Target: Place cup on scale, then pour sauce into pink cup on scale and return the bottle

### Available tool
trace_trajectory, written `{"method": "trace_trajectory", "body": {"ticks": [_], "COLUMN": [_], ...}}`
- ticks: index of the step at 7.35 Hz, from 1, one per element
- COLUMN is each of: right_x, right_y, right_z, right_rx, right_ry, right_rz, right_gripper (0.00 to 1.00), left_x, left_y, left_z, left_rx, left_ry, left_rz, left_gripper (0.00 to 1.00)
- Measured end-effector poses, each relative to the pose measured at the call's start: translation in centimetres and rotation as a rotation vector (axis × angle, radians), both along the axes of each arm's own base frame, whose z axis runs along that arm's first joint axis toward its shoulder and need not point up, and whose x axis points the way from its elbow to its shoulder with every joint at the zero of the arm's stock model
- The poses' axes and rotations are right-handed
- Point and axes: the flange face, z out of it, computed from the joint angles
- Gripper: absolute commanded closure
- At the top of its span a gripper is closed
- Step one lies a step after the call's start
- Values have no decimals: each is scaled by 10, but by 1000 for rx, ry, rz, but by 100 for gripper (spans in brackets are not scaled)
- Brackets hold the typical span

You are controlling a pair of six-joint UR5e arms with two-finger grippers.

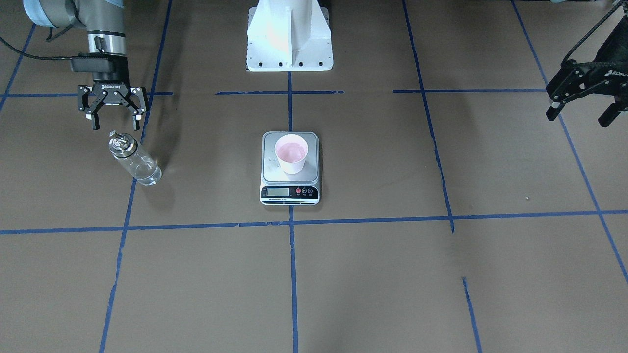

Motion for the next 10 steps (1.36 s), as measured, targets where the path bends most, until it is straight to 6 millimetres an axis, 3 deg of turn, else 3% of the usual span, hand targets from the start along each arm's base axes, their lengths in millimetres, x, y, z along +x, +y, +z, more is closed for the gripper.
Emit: {"method": "trace_trajectory", "body": {"ticks": [2,5,6,8,10], "right_x": [24,81,101,152,223], "right_y": [-8,-68,-88,-137,-196], "right_z": [18,31,34,50,84], "right_rx": [-52,-127,-147,-198,-273], "right_ry": [11,87,90,66,5], "right_rz": [-64,-174,-195,-263,-336], "right_gripper": [0,0,0,0,0], "left_x": [0,1,1,1,-4], "left_y": [1,1,2,0,-3], "left_z": [4,9,19,53,73], "left_rx": [-7,-15,-16,13,29], "left_ry": [-3,-5,-17,-71,-102], "left_rz": [4,9,26,116,166], "left_gripper": [0,0,0,0,0]}}
